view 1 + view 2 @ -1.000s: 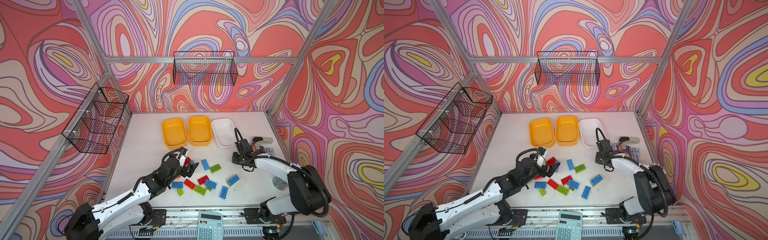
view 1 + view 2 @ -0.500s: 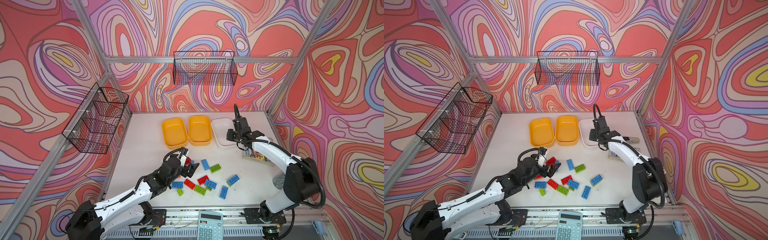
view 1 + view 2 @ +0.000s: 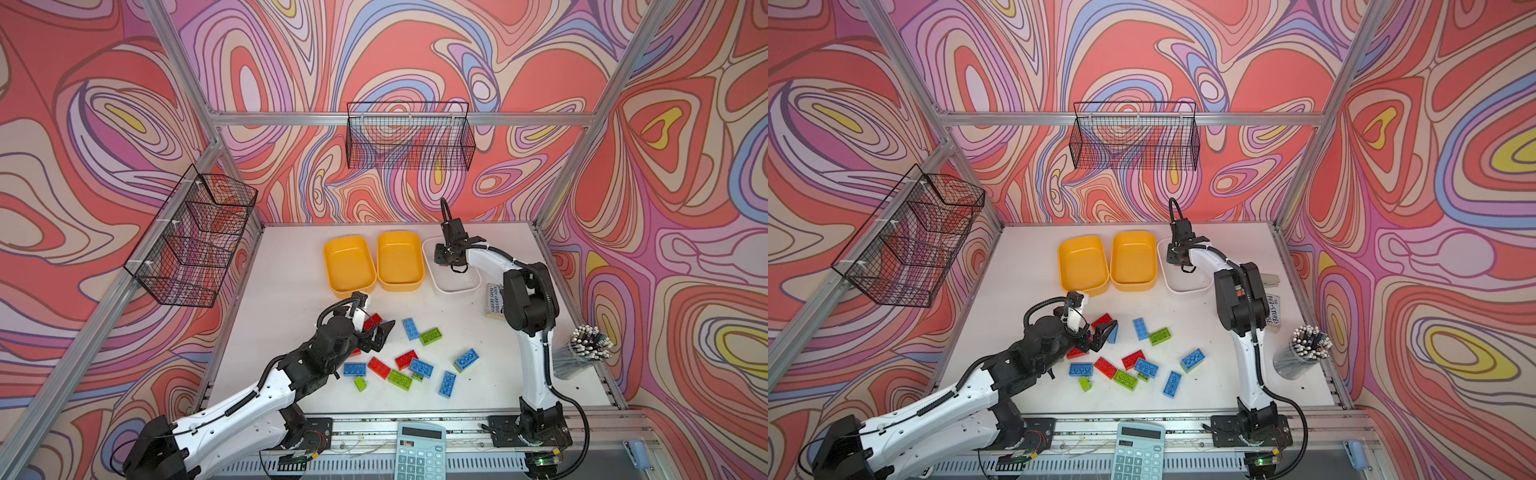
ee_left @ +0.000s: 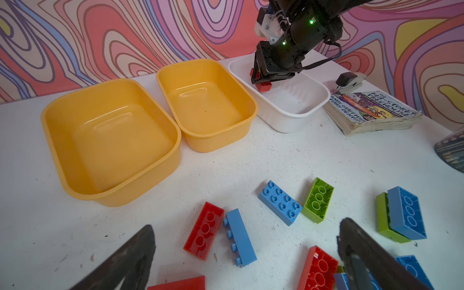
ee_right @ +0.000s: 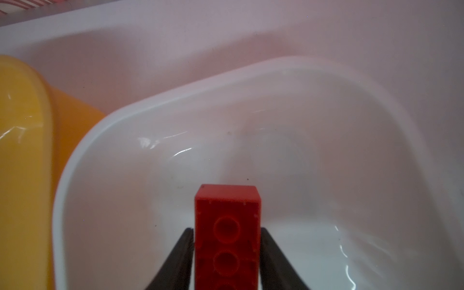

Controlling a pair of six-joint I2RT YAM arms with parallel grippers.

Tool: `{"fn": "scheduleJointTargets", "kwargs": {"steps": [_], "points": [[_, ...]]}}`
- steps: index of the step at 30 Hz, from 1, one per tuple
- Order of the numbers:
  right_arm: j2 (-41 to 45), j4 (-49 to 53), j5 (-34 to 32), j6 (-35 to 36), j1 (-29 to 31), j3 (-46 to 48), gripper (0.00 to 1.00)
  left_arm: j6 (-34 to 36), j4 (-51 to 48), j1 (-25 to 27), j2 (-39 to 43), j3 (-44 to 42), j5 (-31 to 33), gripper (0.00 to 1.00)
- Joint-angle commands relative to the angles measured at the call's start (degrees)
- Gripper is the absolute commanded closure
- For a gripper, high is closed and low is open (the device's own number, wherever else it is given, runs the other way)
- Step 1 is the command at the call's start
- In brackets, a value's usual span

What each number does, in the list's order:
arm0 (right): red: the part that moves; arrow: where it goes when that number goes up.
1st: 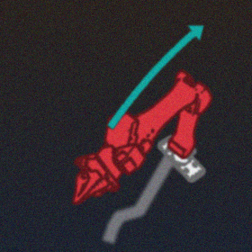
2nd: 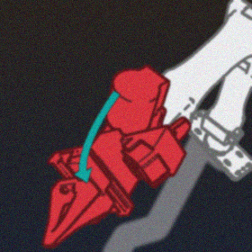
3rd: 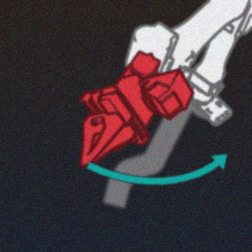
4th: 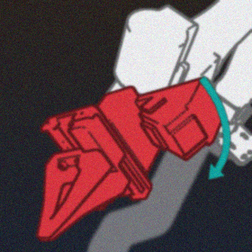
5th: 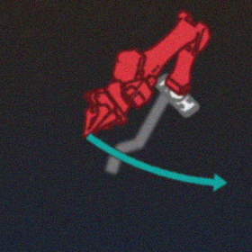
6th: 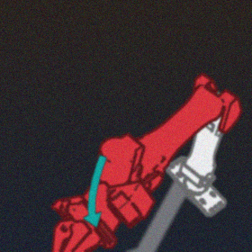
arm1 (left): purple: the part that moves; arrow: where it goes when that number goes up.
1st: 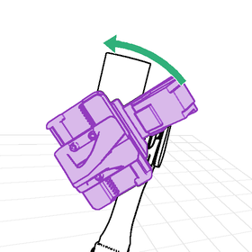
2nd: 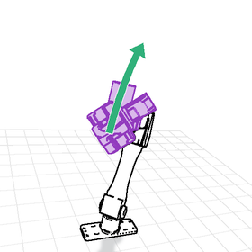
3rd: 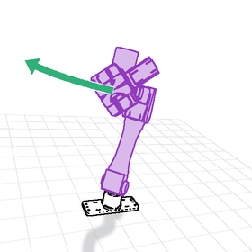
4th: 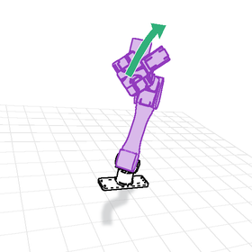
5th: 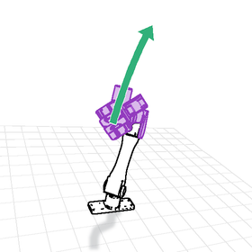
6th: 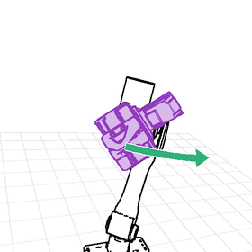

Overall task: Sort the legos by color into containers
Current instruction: 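Carry the red brick into the white tub and open the right gripper, then move the right gripper down onto the blue brick stacked on a green brick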

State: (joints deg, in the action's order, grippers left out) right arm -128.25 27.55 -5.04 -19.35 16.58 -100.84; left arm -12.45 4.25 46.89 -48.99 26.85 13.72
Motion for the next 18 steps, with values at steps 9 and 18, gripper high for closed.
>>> {"fn": "scheduleJointTargets", "kwargs": {"steps": [9, 18], "points": [[20.6, -3.5, 5.6, -1.7, 0.7, 15.9, 0.39, -0.7, 1.8, 0.2, -3.7, 0.7, 0.1, 0.00], [47.2, 0.4, 1.8, -7.3, 7.7, 45.0, 0.30, -2.4, 5.6, 0.5, -6.3, -0.1, -5.1, 0.00]]}}
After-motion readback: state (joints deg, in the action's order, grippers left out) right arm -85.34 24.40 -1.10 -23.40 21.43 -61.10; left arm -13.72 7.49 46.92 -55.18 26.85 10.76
